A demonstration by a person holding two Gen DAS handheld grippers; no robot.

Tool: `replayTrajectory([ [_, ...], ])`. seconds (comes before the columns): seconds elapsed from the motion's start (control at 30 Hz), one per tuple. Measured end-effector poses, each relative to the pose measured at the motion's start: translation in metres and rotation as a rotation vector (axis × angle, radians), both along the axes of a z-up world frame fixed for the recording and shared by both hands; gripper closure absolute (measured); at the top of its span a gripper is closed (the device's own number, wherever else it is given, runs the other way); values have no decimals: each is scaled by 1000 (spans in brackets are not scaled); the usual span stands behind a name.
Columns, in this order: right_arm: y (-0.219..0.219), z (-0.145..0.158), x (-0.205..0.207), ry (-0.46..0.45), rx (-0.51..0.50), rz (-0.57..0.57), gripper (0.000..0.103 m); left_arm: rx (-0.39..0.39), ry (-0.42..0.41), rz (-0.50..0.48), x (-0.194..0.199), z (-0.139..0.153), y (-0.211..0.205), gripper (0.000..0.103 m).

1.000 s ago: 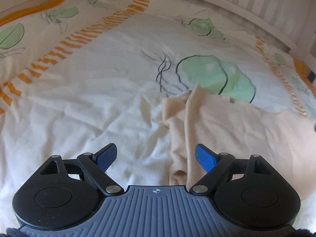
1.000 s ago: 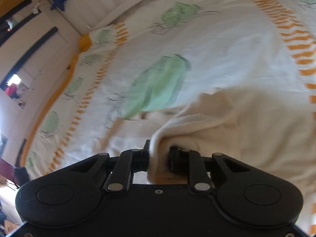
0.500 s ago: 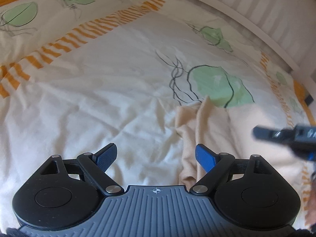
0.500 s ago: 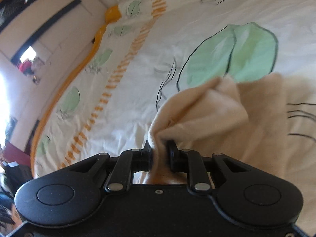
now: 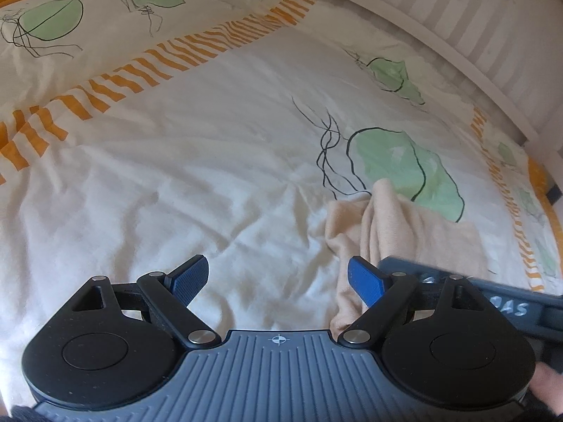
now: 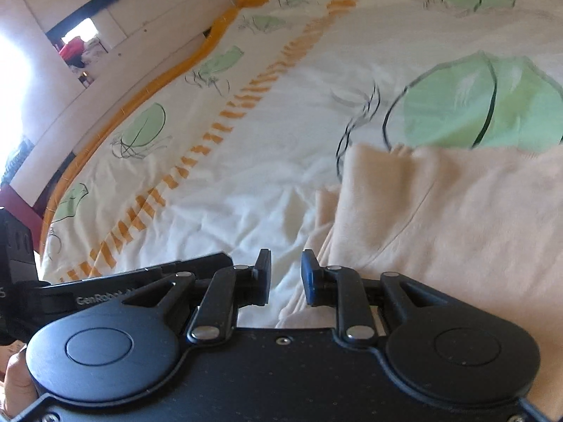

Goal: Fold small clothes

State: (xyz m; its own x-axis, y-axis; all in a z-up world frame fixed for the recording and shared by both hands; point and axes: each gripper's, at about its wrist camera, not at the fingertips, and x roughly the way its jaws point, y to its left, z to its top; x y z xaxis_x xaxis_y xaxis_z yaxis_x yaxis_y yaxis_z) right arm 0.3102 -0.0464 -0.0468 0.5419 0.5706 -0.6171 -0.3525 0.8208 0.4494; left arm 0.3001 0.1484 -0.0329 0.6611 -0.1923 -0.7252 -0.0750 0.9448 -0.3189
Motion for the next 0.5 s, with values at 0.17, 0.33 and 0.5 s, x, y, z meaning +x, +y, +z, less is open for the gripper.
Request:
replayTrajectory([
  [0.17, -17, 15, -26, -112, -125, -48, 32, -3, -6, -9, 2, 0, -1, 16],
  [0.33, -8, 6, -72, -224, -342, 4, 9, 19, -14, -30, 2, 0, -8, 16],
  [0.5, 23, -8, -116, -408, -587, 33, 1, 35, -20, -33, 1, -2, -12, 16],
])
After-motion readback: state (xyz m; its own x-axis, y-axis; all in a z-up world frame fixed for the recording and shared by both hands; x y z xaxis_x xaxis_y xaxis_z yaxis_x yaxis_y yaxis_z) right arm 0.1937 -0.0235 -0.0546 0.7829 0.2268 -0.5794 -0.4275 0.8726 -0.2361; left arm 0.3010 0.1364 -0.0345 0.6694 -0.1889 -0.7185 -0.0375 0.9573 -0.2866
